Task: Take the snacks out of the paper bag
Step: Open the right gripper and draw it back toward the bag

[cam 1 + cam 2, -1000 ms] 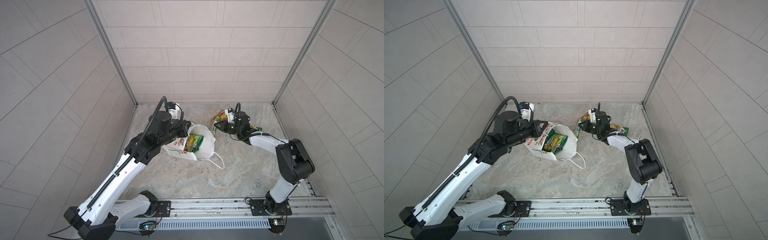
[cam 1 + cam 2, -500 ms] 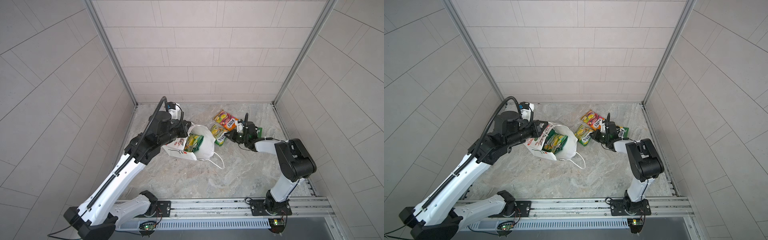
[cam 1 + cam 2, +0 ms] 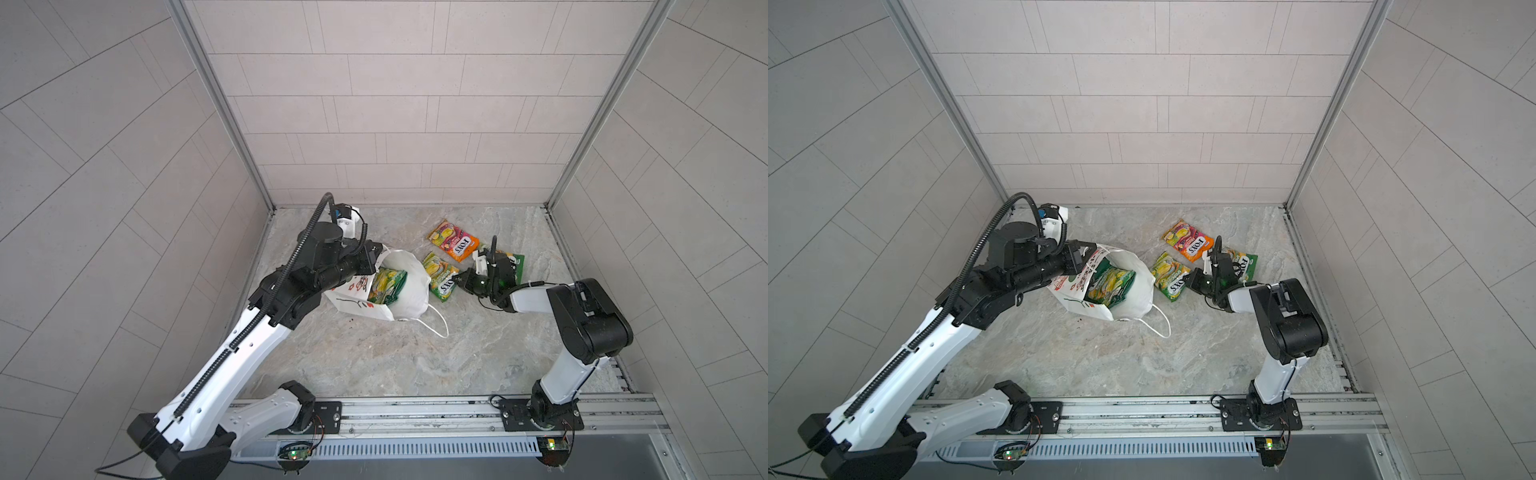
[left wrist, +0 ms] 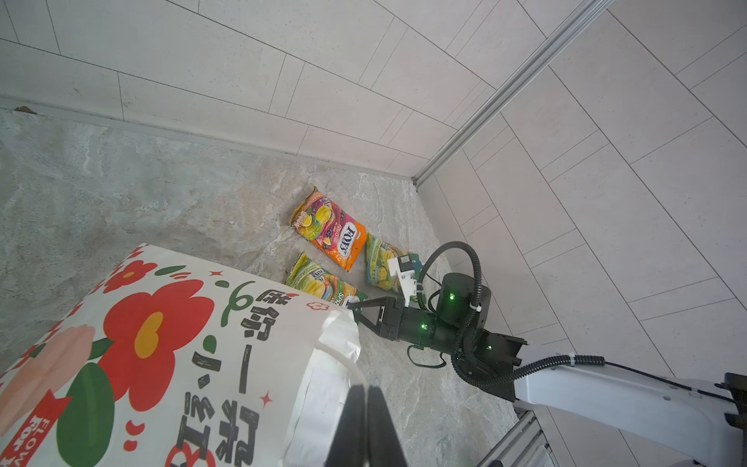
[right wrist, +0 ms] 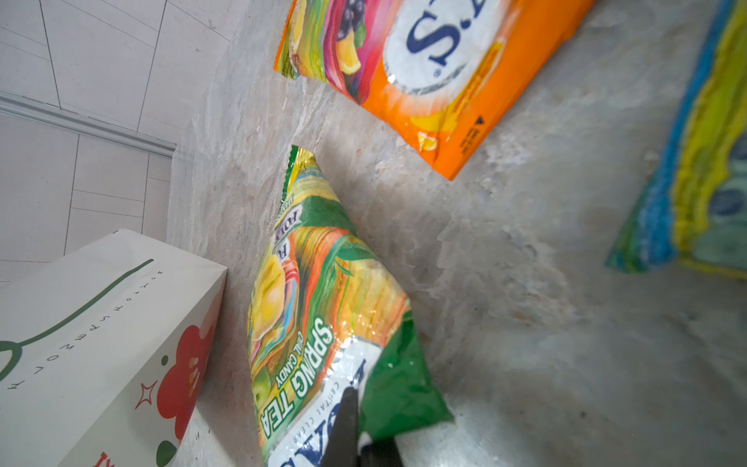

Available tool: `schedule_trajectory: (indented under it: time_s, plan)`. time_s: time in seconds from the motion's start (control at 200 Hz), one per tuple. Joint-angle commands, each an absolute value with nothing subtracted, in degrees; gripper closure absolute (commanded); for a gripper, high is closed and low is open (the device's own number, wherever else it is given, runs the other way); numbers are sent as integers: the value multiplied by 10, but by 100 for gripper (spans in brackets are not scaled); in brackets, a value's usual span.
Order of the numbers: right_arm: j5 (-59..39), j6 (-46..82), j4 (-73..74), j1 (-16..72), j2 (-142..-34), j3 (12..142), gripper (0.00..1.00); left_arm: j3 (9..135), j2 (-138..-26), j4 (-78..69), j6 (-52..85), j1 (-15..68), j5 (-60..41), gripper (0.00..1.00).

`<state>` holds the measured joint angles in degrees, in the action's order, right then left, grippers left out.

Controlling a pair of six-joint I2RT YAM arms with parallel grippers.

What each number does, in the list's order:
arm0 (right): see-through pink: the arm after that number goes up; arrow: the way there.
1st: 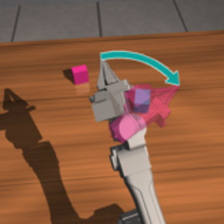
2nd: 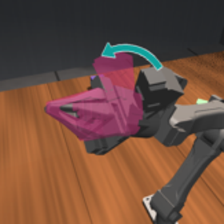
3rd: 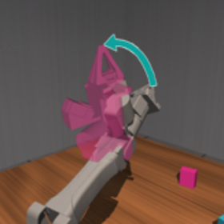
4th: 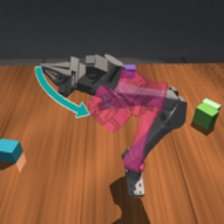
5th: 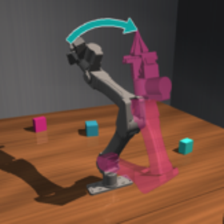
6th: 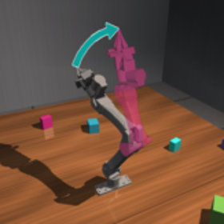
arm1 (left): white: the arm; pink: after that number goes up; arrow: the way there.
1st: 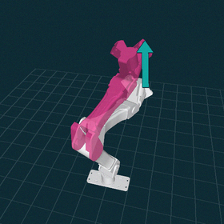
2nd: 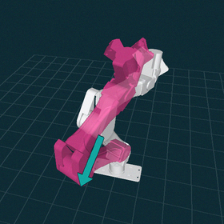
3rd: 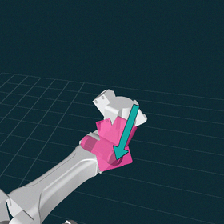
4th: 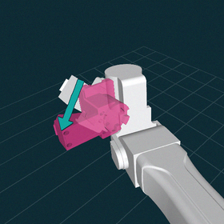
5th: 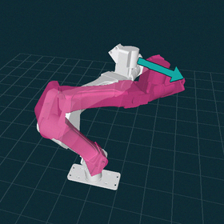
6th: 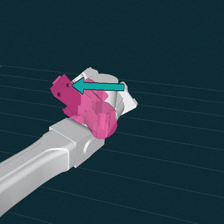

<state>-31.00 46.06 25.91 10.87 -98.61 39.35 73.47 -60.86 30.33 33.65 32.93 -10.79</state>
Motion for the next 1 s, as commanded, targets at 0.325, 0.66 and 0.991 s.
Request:
schedule_trajectory:
  time_s: [0.325, 0.66, 0.991]
  plan:
    - [-203, 344, 57, 105, -776, 385, 27, 734, -603, 292, 335, 330, -114, 100]
    - [-261, 283, -59, 116, -599, 384, 26, 727, -598, 290, 320, 330, -125, 100]
    - [-268, 291, -63, 242, -555, 403, 27, 725, -593, 281, 315, 330, -131, 100]
